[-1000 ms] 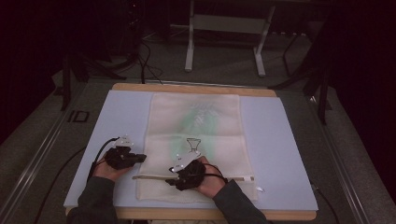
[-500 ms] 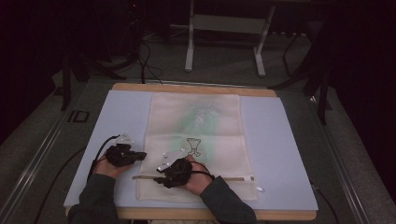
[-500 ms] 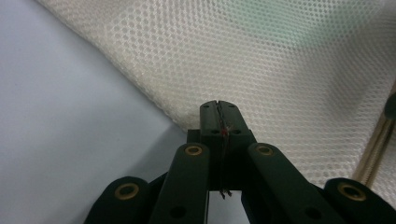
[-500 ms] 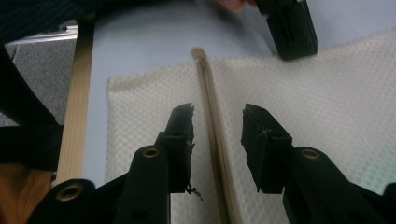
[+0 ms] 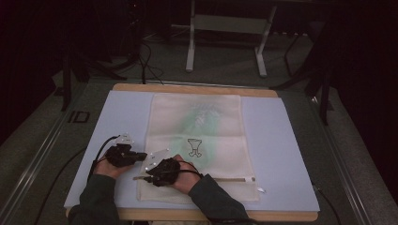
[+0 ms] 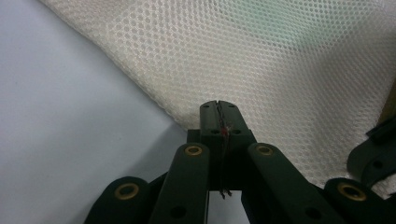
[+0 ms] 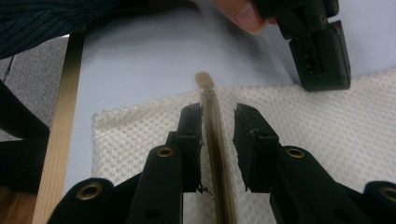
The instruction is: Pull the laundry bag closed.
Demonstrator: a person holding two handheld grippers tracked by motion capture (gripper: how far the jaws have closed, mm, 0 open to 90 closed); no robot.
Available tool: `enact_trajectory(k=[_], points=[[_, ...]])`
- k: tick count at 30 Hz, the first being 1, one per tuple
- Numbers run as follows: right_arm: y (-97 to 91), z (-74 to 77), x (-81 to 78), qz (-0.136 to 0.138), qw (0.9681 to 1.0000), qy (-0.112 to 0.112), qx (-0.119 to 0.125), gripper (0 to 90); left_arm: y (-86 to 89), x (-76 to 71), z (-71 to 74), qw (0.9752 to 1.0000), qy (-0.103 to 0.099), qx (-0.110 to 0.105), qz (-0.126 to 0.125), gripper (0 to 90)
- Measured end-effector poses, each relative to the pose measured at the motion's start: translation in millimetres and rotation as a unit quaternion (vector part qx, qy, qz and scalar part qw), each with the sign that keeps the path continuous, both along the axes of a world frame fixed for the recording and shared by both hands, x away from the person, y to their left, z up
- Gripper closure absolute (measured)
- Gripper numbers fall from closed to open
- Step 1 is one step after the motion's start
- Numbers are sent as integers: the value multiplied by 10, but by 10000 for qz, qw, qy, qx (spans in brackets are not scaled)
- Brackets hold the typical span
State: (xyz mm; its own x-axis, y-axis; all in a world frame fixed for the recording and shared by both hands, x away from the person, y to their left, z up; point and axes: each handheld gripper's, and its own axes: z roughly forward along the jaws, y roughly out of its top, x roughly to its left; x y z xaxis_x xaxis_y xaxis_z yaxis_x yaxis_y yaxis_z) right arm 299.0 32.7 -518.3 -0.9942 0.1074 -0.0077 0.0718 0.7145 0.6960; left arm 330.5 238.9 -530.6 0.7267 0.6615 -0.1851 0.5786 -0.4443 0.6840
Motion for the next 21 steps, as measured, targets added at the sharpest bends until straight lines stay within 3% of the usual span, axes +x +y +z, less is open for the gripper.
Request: enact_trajectory(k=[8,10,21], points=[[111,-18,-7,33,10000,-21,41,740,9,2,-3,10000,41,-36,19,898],[149,-31,-15,57,10000,-6,77,792,7,-4,7,9999,8,-102,-12,898],[278,-37,-9,87,9999,-14,95,802,75,-23,40,9995,-47,-324,55,897]])
